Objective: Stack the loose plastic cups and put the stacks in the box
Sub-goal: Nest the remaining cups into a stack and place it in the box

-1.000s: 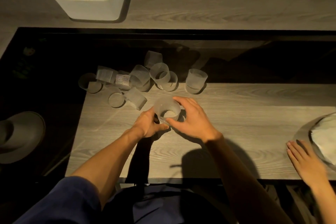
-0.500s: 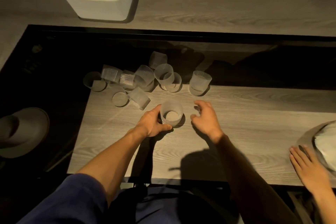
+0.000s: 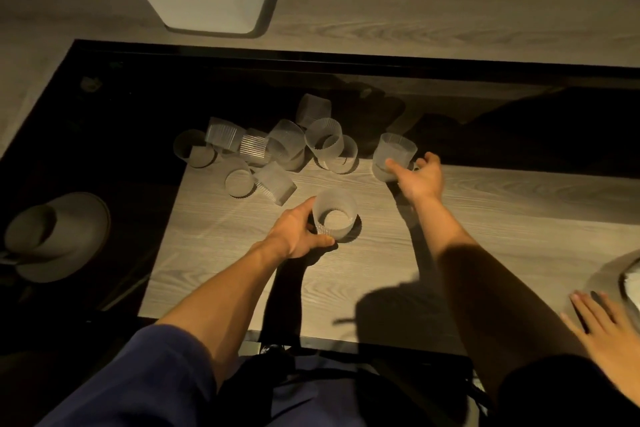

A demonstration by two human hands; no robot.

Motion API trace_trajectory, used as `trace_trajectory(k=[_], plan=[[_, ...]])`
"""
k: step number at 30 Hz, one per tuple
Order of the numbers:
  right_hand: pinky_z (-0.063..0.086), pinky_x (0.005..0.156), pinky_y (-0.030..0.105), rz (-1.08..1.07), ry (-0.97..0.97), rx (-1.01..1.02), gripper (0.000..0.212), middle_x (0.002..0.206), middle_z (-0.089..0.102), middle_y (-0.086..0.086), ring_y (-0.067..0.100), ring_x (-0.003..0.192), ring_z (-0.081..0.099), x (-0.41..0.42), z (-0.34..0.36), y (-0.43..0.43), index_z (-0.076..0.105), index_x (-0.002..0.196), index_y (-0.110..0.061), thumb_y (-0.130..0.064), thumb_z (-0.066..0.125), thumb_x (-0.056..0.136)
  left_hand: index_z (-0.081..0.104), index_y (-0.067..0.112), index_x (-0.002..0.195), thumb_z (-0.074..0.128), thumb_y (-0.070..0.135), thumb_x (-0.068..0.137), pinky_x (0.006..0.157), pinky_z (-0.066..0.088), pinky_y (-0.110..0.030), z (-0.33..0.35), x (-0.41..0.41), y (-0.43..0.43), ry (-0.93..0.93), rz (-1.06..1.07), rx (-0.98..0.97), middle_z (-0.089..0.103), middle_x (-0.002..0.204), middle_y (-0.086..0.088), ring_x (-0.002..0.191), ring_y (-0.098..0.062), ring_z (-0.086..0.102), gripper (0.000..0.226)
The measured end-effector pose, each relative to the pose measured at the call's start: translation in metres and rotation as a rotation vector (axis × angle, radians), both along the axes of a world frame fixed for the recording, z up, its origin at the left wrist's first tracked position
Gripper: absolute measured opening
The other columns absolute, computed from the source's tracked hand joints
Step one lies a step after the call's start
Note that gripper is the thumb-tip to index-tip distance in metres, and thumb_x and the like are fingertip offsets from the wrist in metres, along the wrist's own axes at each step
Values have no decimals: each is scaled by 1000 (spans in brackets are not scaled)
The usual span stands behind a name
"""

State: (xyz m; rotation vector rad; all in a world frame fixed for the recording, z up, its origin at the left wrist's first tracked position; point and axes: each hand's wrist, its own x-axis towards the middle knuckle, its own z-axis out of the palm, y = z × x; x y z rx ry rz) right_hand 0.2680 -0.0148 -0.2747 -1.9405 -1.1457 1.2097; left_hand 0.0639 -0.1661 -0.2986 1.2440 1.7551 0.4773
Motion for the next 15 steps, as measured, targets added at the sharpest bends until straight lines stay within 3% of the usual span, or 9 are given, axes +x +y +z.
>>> trace_trajectory(k=[3,5,8,15], plan=[[49,108,44,6,-13,38,83,145,57,4,27,134,54,1,-3,2,39,151,-18,-31,84,83,45,34,142,90,27,70,102,52,-48,0,0,-1,6,7,1,64,126,5,115,-21,61,84],[53,97,32,-12,22,89,71,138,60,1,21,127,58,2,1,1,46,145,-19,-27,82,84,47,32,141,89,25,71,102,52,-45,1,1,-1,6,13,5,64,124,4,113,-20,62,82],[45,73,11,10,73,168,59,128,57,-8,8,115,55,5,8,-6,51,139,-23,-24,79,87,48,33,140,90,25,70,101,52,-45,1,0,-1,8,17,14,65,122,5,110,-18,63,82],[47,60,8,52,77,111,61,134,62,3,17,118,63,13,2,-13,49,141,-18,-25,79,88,46,33,141,90,26,72,102,52,-44,2,2,-1,22,1,27,63,126,5,113,-18,62,81]])
